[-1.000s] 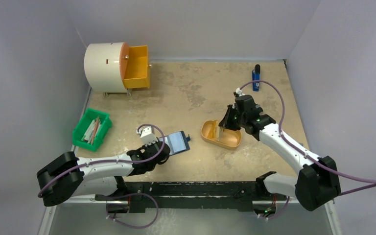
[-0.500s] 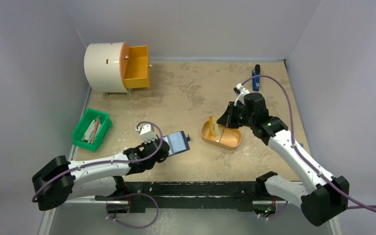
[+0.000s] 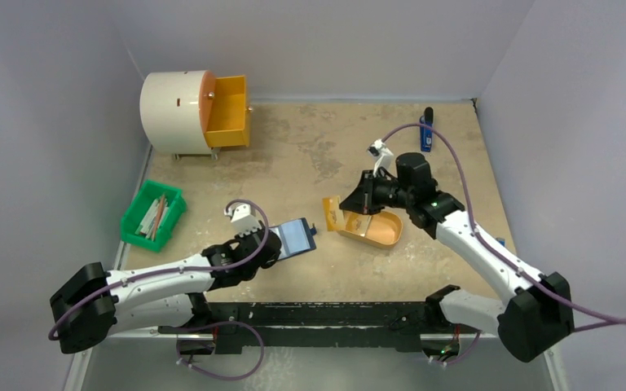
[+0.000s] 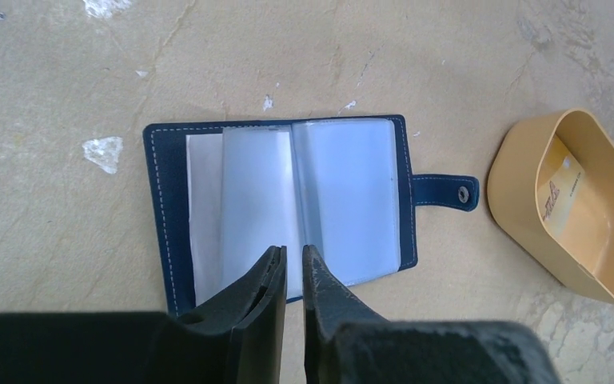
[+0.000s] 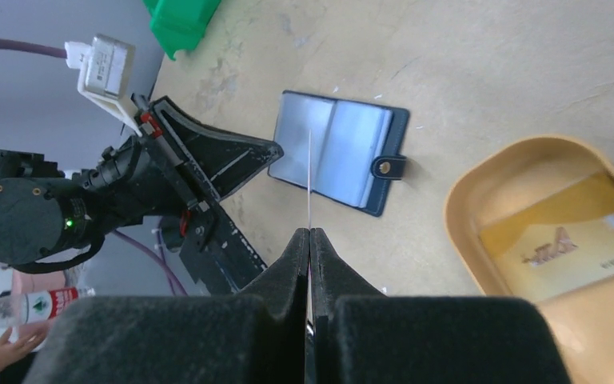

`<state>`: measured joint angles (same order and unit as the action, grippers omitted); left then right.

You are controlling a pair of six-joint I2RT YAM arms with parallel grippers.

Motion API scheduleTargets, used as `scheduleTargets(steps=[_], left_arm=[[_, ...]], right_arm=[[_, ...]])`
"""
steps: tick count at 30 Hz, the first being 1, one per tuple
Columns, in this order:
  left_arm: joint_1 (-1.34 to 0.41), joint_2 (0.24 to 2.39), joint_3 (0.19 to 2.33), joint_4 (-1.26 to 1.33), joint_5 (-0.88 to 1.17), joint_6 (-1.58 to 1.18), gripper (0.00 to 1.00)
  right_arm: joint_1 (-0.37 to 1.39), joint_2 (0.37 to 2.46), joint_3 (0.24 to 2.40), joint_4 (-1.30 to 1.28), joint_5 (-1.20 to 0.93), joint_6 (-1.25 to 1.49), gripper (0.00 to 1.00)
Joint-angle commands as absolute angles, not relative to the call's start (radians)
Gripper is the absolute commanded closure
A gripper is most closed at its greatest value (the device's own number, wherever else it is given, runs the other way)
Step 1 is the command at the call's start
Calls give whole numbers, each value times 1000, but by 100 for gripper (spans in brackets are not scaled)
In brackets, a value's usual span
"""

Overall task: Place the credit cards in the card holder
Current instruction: Pick up the credit card from the storage box.

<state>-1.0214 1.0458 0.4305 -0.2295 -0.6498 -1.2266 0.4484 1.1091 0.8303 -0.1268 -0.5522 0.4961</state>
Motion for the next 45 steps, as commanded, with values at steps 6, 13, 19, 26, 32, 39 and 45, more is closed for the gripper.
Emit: scheduleTargets(steps=[6, 13, 19, 26, 32, 39, 45], left_arm=[[-1020, 966, 452, -319, -737, -1260, 87], [-1020, 957, 423, -371, -752, -1309, 86], [-1019, 973, 385, -389, -760, -1357, 86], [-1019, 1012, 365, -364, -771, -1363, 87], [-1019, 1055, 365, -338, -776, -1362, 89], [-1019, 1089, 361, -317, -772, -1362, 92], [-1019, 1089, 354, -311, -773, -1361, 94]], right_arm=[[615, 1324, 876, 71, -556, 585, 100], [664, 1546, 975, 101, -597, 573, 100], [663, 1655, 1030, 116, -622, 565, 100], [664, 1752, 1101, 75, -640, 551, 100], [668, 1798, 1118, 43, -639, 563, 100], [675, 1843, 1127, 37, -655, 595, 100], [683, 1869, 1136, 33, -658, 614, 100]])
